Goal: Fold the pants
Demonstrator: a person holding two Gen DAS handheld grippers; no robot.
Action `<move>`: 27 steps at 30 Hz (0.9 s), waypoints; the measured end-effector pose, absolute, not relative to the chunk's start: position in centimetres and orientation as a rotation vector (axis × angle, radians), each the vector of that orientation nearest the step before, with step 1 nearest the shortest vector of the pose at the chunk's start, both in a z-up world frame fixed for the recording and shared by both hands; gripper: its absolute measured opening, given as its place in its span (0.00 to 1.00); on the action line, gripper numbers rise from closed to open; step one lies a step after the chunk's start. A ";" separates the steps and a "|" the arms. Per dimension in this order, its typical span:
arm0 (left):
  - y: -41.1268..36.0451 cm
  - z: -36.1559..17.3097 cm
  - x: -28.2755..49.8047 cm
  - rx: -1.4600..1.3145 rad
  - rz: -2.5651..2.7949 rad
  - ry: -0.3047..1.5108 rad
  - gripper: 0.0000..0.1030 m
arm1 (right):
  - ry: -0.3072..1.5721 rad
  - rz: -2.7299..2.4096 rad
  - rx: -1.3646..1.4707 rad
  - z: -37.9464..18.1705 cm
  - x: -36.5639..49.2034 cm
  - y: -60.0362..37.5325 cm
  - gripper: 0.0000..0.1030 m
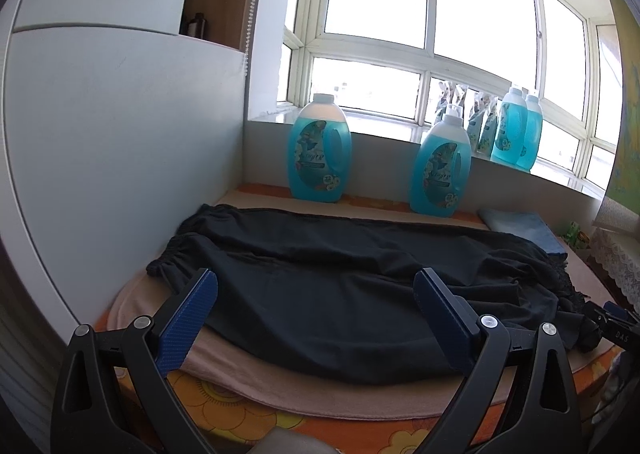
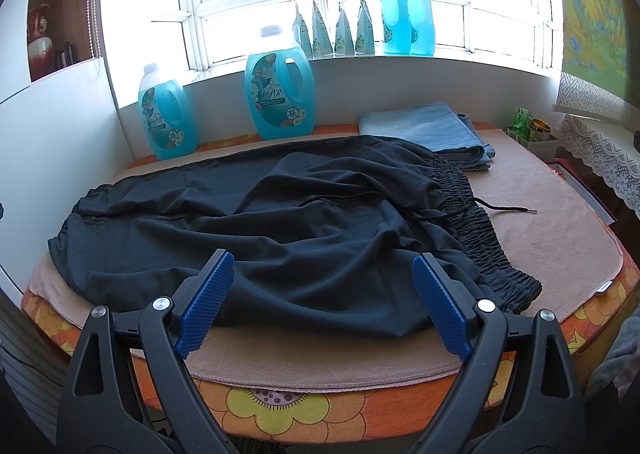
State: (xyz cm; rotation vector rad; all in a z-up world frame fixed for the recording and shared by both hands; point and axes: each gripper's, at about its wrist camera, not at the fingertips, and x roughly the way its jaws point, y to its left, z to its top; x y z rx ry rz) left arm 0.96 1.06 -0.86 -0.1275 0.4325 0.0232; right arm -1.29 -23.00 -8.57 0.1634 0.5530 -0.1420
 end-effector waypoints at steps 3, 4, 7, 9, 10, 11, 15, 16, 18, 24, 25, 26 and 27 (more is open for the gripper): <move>2.2 -1.2 1.1 -0.151 0.044 0.445 0.96 | 0.554 -0.121 0.143 -8.5 -1.1 -22.6 0.90; 2.6 -1.4 1.2 -0.155 0.048 0.450 0.96 | 0.558 -0.109 0.139 -8.5 -1.0 -22.6 0.90; 3.5 -2.0 1.5 -0.153 0.065 0.469 0.95 | 0.573 -0.088 0.125 -8.8 -0.6 -22.3 0.90; 4.2 -2.4 1.7 -0.154 0.070 0.487 0.95 | 0.575 -0.073 0.100 -9.0 -0.4 -22.0 0.88; 4.6 -2.7 1.9 -0.159 0.075 0.496 0.95 | 0.576 -0.065 0.084 -9.1 -0.2 -21.8 0.87; 5.0 -2.9 2.0 -0.163 0.080 0.504 0.95 | 0.577 -0.055 0.066 -9.2 -0.1 -21.5 0.84; 6.8 -3.9 2.8 -0.165 0.110 0.541 0.85 | 0.583 -0.009 0.006 -9.5 0.7 -20.6 0.81; 7.3 -4.1 2.9 -0.172 0.118 0.549 0.84 | 0.586 0.001 -0.004 -9.5 0.9 -20.4 0.81; 8.3 -4.6 3.1 -0.184 0.130 0.562 0.82 | 0.594 0.030 -0.012 -9.6 1.3 -20.0 0.81; 11.1 -6.0 4.1 -0.212 0.157 0.617 0.70 | 0.639 0.141 -0.090 -10.5 2.5 -17.6 0.74; 11.7 -6.3 4.4 -0.222 0.163 0.626 0.69 | 0.647 0.164 -0.106 -10.7 2.5 -17.1 0.72; 12.2 -6.7 4.7 -0.228 0.174 0.633 0.68 | 0.657 0.189 -0.125 -10.9 2.6 -16.5 0.71; 12.7 -7.0 4.9 -0.233 0.184 0.639 0.67 | 0.667 0.214 -0.141 -11.1 2.7 -15.9 0.70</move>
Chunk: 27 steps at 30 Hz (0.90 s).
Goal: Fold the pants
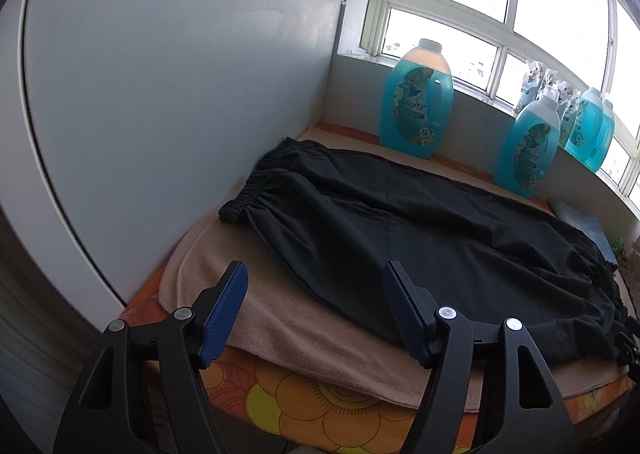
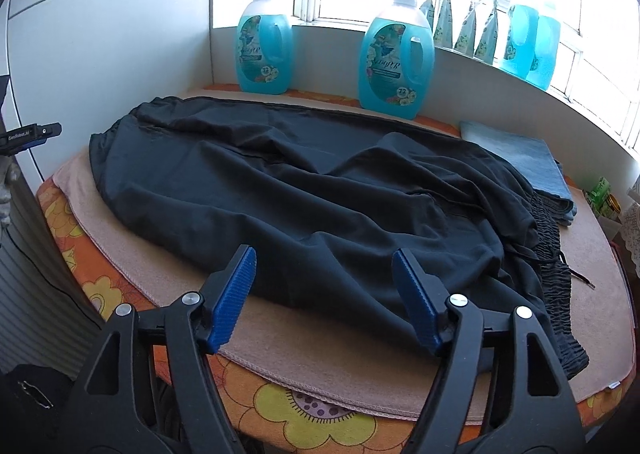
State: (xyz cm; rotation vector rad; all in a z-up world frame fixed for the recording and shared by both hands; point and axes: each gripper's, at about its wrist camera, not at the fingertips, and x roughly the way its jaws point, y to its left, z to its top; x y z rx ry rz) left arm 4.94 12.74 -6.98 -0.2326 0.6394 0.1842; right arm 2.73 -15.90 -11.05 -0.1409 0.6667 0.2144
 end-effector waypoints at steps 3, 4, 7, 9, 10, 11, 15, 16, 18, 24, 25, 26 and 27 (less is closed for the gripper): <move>14.1 -8.0 6.1 -0.242 0.208 0.670 0.53 | 0.694 0.278 -0.196 -11.7 3.0 -14.3 0.66; 14.6 -8.4 6.6 -0.250 0.208 0.678 0.52 | 0.699 0.296 -0.212 -11.9 3.1 -13.9 0.65; 15.7 -9.4 7.9 -0.274 0.207 0.701 0.46 | 0.724 0.339 -0.247 -12.6 3.3 -12.8 0.63; 16.0 -10.0 8.9 -0.275 0.210 0.717 0.43 | 0.746 0.359 -0.258 -13.1 3.7 -12.3 0.59; 16.1 -10.3 9.3 -0.273 0.209 0.722 0.43 | 0.757 0.369 -0.261 -13.3 3.9 -12.1 0.58; 16.1 -10.5 9.7 -0.274 0.209 0.730 0.43 | 0.765 0.374 -0.270 -13.5 4.0 -11.9 0.57; 16.7 -11.4 10.9 -0.302 0.204 0.753 0.42 | 0.776 0.380 -0.305 -14.2 4.5 -11.4 0.57; 16.7 -11.5 11.2 -0.304 0.203 0.755 0.42 | 0.779 0.382 -0.313 -14.3 4.7 -11.3 0.57; 16.8 -11.8 11.6 -0.307 0.201 0.759 0.42 | 0.787 0.391 -0.337 -14.6 5.0 -10.9 0.57; 17.1 -11.8 12.6 -0.320 0.203 0.764 0.42 | 0.785 0.408 -0.440 -15.3 5.8 -9.2 0.57; 17.1 -11.8 12.8 -0.325 0.202 0.764 0.42 | 0.782 0.409 -0.449 -15.4 6.0 -8.9 0.57; 17.2 -11.8 13.0 -0.327 0.204 0.764 0.41 | 0.778 0.408 -0.460 -15.4 6.2 -8.8 0.56; 17.3 -11.9 13.2 -0.327 0.206 0.765 0.39 | 0.775 0.408 -0.471 -15.4 6.3 -8.6 0.53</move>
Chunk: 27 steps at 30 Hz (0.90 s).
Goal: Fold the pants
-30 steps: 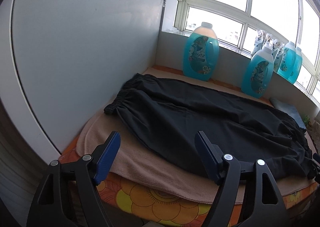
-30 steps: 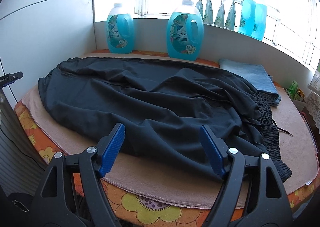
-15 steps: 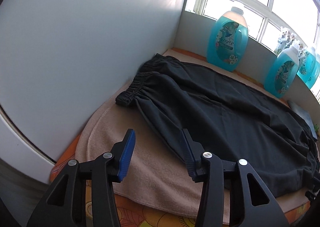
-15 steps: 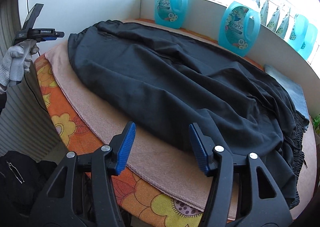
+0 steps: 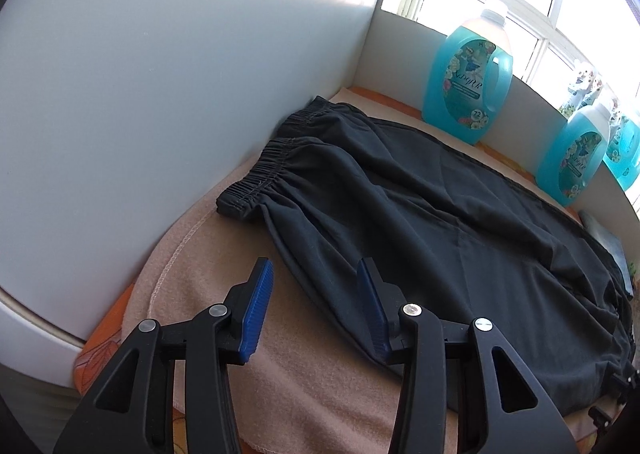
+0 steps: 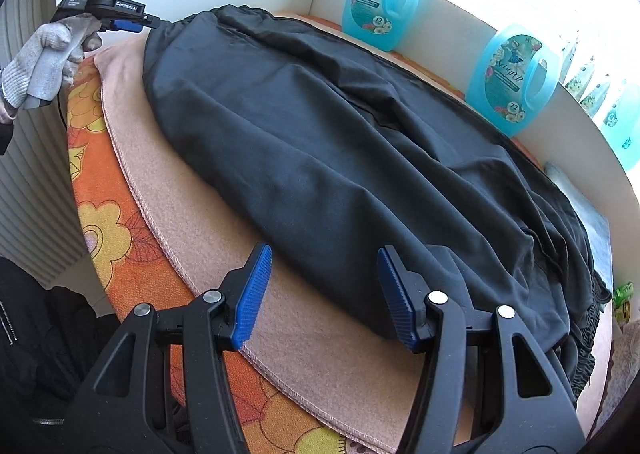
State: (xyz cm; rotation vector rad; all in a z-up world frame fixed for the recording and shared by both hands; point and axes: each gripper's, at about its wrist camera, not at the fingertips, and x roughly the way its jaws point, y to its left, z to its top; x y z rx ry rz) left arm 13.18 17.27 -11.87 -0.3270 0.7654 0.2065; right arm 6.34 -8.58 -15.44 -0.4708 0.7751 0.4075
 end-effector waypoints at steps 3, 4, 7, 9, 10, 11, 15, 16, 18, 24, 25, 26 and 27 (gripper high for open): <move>17.6 -12.1 13.7 -0.336 0.217 0.769 0.33 | 0.783 0.403 -0.488 -15.7 6.9 -8.2 0.35; 17.7 -12.3 13.9 -0.340 0.217 0.772 0.32 | 0.789 0.402 -0.484 -15.8 7.1 -8.3 0.33; 18.0 -12.6 14.3 -0.345 0.225 0.780 0.22 | 0.789 0.386 -0.489 -16.1 7.3 -8.3 0.20; 18.2 -12.9 14.5 -0.347 0.233 0.785 0.11 | 0.788 0.383 -0.482 -16.1 7.5 -8.5 0.12; 18.3 -13.0 14.6 -0.351 0.233 0.784 0.09 | 0.786 0.381 -0.476 -16.0 7.6 -8.6 0.10; 18.4 -13.0 14.6 -0.354 0.234 0.782 0.07 | 0.782 0.372 -0.472 -16.0 7.7 -8.7 0.07; 18.8 -12.8 14.5 -0.377 0.239 0.756 0.04 | 0.756 0.346 -0.443 -15.2 7.9 -9.3 0.04; 18.9 -12.6 14.4 -0.385 0.240 0.745 0.04 | 0.751 0.346 -0.439 -15.0 7.9 -9.4 0.04; 19.1 -12.3 14.1 -0.391 0.239 0.730 0.04 | 0.748 0.362 -0.437 -14.7 7.8 -9.6 0.04; 19.5 -12.5 14.1 -0.400 0.215 0.745 0.04 | 0.782 0.433 -0.451 -15.4 7.2 -9.1 0.17; 19.7 -12.5 14.0 -0.411 0.218 0.745 0.05 | 0.784 0.448 -0.456 -15.5 7.0 -8.8 0.22; 19.8 -12.6 14.0 -0.419 0.227 0.744 0.07 | 0.783 0.461 -0.469 -15.6 6.9 -8.5 0.35; 19.9 -12.7 14.0 -0.425 0.228 0.745 0.16 | 0.778 0.471 -0.489 -15.8 6.7 -8.0 0.48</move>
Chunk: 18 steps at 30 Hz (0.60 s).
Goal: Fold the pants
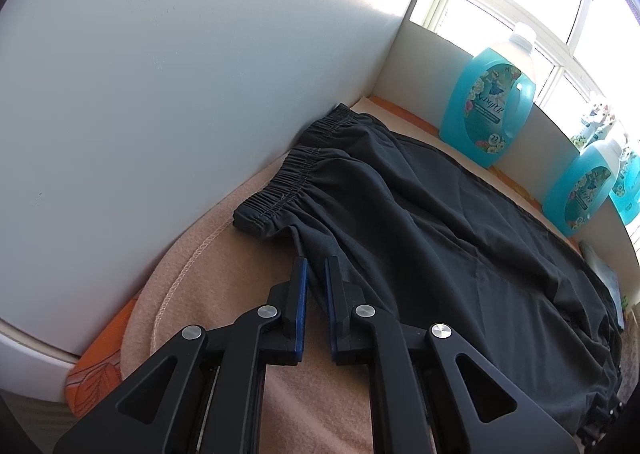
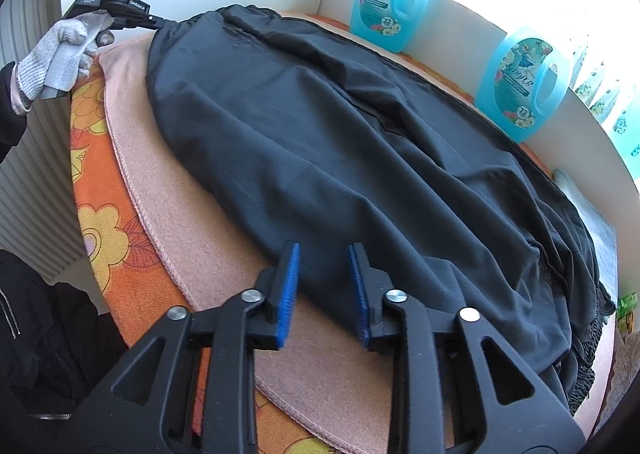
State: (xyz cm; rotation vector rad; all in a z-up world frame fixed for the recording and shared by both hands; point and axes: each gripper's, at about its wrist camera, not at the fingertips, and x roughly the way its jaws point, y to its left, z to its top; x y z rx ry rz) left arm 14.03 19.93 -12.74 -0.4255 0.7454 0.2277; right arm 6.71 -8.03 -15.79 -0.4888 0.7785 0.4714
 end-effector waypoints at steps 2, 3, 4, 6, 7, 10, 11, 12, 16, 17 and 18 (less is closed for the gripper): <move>19.9 -12.8 14.1 -0.426 0.220 0.750 0.27 | 0.765 0.487 -0.542 -16.1 6.5 -7.1 0.53; 19.8 -12.8 14.2 -0.419 0.213 0.759 0.34 | 0.764 0.494 -0.565 -16.3 6.5 -6.6 0.53; 19.6 -12.8 14.2 -0.410 0.209 0.764 0.37 | 0.763 0.497 -0.580 -16.5 6.7 -6.3 0.53; 19.4 -12.9 14.4 -0.396 0.217 0.772 0.43 | 0.766 0.491 -0.590 -16.7 7.1 -5.9 0.51; 19.5 -13.0 14.4 -0.402 0.217 0.776 0.43 | 0.770 0.485 -0.587 -16.7 7.3 -5.8 0.44; 19.8 -13.3 14.8 -0.429 0.218 0.791 0.43 | 0.784 0.454 -0.572 -16.5 8.2 -5.8 0.03; 19.7 -13.4 15.0 -0.429 0.221 0.796 0.43 | 0.779 0.451 -0.567 -16.3 8.2 -5.9 0.03; 19.7 -13.5 15.2 -0.426 0.226 0.798 0.43 | 0.771 0.444 -0.568 -16.1 8.2 -5.9 0.03; 20.3 -14.4 16.4 -0.455 0.230 0.814 0.04 | 0.729 0.421 -0.588 -15.2 8.0 -5.8 0.03; 20.4 -14.4 16.4 -0.460 0.232 0.804 0.04 | 0.716 0.411 -0.594 -15.0 8.0 -5.7 0.03; 20.3 -14.2 16.4 -0.459 0.233 0.787 0.04 | 0.704 0.398 -0.598 -14.7 8.0 -5.7 0.02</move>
